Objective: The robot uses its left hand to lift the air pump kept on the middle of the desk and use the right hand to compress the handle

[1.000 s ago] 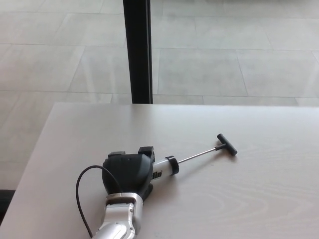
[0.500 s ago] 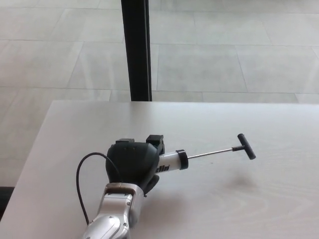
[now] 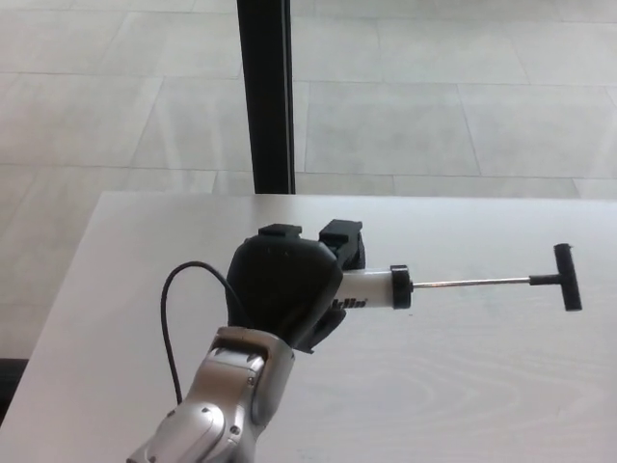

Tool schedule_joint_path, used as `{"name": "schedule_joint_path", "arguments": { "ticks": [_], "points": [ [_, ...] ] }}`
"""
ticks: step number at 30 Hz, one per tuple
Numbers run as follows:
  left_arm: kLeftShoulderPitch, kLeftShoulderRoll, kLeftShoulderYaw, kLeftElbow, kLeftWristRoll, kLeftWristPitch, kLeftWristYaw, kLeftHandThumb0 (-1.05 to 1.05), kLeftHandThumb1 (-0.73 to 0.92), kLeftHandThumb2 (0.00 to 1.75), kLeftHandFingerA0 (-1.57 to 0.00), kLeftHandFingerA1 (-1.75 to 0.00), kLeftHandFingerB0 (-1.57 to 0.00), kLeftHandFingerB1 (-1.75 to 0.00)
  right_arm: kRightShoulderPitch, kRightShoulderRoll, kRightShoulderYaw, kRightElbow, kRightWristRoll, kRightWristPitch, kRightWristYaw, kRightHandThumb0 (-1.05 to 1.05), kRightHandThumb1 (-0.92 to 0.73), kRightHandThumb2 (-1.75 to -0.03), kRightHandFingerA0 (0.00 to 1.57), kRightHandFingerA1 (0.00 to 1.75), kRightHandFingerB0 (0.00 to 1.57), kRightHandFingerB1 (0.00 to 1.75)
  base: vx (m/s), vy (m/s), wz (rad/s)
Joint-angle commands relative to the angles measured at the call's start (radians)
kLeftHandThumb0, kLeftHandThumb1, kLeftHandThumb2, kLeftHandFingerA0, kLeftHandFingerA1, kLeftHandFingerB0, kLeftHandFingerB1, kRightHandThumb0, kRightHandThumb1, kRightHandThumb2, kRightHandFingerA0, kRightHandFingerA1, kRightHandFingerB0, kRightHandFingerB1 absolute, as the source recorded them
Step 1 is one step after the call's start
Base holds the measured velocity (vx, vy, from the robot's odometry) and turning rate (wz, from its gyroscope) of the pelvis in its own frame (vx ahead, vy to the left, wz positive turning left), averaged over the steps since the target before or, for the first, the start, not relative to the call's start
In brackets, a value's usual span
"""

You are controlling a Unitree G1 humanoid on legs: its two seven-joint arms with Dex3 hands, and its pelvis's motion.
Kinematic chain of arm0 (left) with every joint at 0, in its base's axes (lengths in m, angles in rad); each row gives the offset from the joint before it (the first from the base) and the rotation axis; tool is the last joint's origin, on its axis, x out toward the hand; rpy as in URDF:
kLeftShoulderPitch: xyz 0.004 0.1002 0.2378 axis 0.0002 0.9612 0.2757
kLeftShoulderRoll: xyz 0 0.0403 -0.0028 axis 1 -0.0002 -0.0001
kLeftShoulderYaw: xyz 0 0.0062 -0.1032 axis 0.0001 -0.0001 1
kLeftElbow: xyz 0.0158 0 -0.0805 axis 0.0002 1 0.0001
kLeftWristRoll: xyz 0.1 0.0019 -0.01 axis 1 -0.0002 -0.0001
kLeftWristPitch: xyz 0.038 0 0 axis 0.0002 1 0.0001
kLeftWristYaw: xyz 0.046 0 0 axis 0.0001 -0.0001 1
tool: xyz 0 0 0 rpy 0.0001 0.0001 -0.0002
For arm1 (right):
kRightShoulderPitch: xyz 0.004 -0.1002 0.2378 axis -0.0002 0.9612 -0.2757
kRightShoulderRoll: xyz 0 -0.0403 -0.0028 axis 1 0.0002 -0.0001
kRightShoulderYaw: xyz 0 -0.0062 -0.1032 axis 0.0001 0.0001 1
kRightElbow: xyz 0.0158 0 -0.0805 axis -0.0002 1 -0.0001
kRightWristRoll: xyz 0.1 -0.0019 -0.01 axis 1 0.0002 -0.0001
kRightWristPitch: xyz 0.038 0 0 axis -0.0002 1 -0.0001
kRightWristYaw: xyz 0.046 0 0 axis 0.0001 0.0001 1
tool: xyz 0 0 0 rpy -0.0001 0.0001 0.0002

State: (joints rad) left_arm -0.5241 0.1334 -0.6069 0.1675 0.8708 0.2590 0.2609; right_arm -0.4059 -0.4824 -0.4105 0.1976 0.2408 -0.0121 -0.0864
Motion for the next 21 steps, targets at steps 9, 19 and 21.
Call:
{"name": "schedule_joint_path", "arguments": {
  "ticks": [9,19,21],
  "points": [
    [0.003,0.041,0.094,-0.004,-0.037,-0.082,-0.039,-0.15,0.47,1.22,-0.97,-1.75,-0.74,-1.64,-0.034,0.178,0.203,-0.056,-0.005,0.158,0.059,-0.90,-0.92,-0.81,0.03,0.31,0.13,0.26,0.00,0.000,0.00],
    [0.008,0.061,0.123,0.057,-0.023,-0.099,0.006,-0.16,0.50,1.13,-0.96,-1.75,-0.77,-1.54,-0.035,0.298,0.266,-0.095,-0.028,0.233,0.028,-0.82,-0.85,-1.24,0.00,0.26,0.04,0.23,0.00,0.000,0.00],
    [0.006,0.063,0.126,0.067,-0.019,-0.107,0.016,-0.15,0.53,1.09,-1.01,-1.70,-0.79,-1.39,-0.021,0.312,0.263,-0.116,-0.016,0.260,0.029,-0.90,-0.89,-1.26,0.01,0.19,0.10,0.19,0.00,0.000,0.00]
  ]
}}
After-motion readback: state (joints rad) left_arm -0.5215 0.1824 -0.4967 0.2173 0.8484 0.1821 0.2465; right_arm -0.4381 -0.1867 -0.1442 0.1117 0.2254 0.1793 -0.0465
